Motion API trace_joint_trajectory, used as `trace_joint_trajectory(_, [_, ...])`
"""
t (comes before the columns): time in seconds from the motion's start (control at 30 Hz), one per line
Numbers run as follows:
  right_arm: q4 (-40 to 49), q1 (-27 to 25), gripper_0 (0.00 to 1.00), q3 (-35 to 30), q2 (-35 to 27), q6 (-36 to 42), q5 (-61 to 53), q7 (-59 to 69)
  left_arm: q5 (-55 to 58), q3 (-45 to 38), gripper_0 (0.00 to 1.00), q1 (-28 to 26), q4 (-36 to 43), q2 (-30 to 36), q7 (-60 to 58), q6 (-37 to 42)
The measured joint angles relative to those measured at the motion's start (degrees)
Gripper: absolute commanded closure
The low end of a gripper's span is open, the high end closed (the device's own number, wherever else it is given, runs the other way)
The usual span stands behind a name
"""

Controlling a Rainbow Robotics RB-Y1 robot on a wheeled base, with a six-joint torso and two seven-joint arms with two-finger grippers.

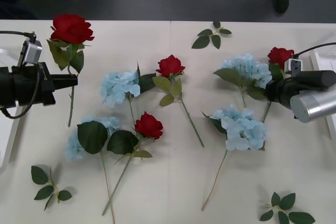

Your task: Put the red flowers into the right box and the blue flowers into the left box

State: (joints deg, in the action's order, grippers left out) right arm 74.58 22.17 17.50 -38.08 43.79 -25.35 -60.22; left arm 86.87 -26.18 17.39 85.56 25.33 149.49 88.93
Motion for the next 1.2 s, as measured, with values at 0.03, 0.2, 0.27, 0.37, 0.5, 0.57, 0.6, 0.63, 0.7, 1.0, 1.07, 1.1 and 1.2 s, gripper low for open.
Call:
trace_joint_trajectory(0.03, [0.00,0.00,1.00,0.00,0.00,0.00,-0.36,0.00,1.86,0.00,1.00,0.00,0.00,0.00,0.00,0.88])
trace_joint_trajectory(0.2, [0.01,0.09,1.00,0.00,0.00,-0.05,-1.11,0.00,11.58,0.01,1.00,0.00,0.00,0.00,0.01,3.70])
trace_joint_trajectory(0.27, [0.01,0.09,1.00,0.00,0.00,-0.05,-1.11,-0.01,17.11,0.06,1.00,0.00,0.02,-0.13,0.02,4.37])
trace_joint_trajectory(0.37, [0.10,0.09,1.00,-0.04,-0.05,0.01,-1.17,-0.01,20.85,0.08,1.00,0.00,0.93,-1.14,0.08,4.71])
trace_joint_trajectory(0.5, [2.44,0.06,1.00,-1.57,-0.33,8.00,-2.36,-0.08,20.86,0.08,1.00,0.00,6.35,-3.93,1.45,4.71])
trace_joint_trajectory(0.57, [4.64,-0.21,1.00,-3.33,-0.76,13.21,-3.41,-0.89,20.86,0.10,1.00,0.00,9.38,-5.55,3.75,4.70])
trace_joint_trajectory(0.6, [6.04,-0.51,1.00,-4.37,-1.16,15.83,-4.17,-1.97,20.87,0.12,1.00,0.00,11.01,-6.56,4.09,4.69])
trace_joint_trajectory(0.63, [7.90,-0.88,1.00,-5.74,-1.73,18.60,-5.11,-3.06,20.88,0.12,1.00,0.00,12.56,-7.66,4.09,4.69])
trace_joint_trajectory(0.7, [11.60,-1.70,1.00,-8.66,-2.86,23.93,-6.82,-4.18,20.92,0.12,1.00,0.03,14.65,-9.97,4.09,4.68])
trace_joint_trajectory(1.0, [23.44,-2.83,1.00,-22.69,-10.22,41.48,-15.80,-5.16,18.56,1.77,1.00,3.54,15.70,-18.85,4.09,4.66])
trace_joint_trajectory(1.07, [24.74,-2.83,1.00,-25.19,-12.26,44.62,-17.31,-5.19,17.27,3.10,1.00,4.87,15.70,-19.71,4.09,4.66])
trace_joint_trajectory(1.1, [25.18,-2.83,1.00,-26.44,-13.52,46.03,-18.17,-5.19,16.69,3.71,1.00,5.50,15.70,-20.10,4.09,4.66])
trace_joint_trajectory(1.2, [25.30,-2.84,1.00,-29.57,-17.96,48.49,-20.71,-5.27,14.74,5.04,1.00,6.93,15.70,-21.34,4.09,4.66])
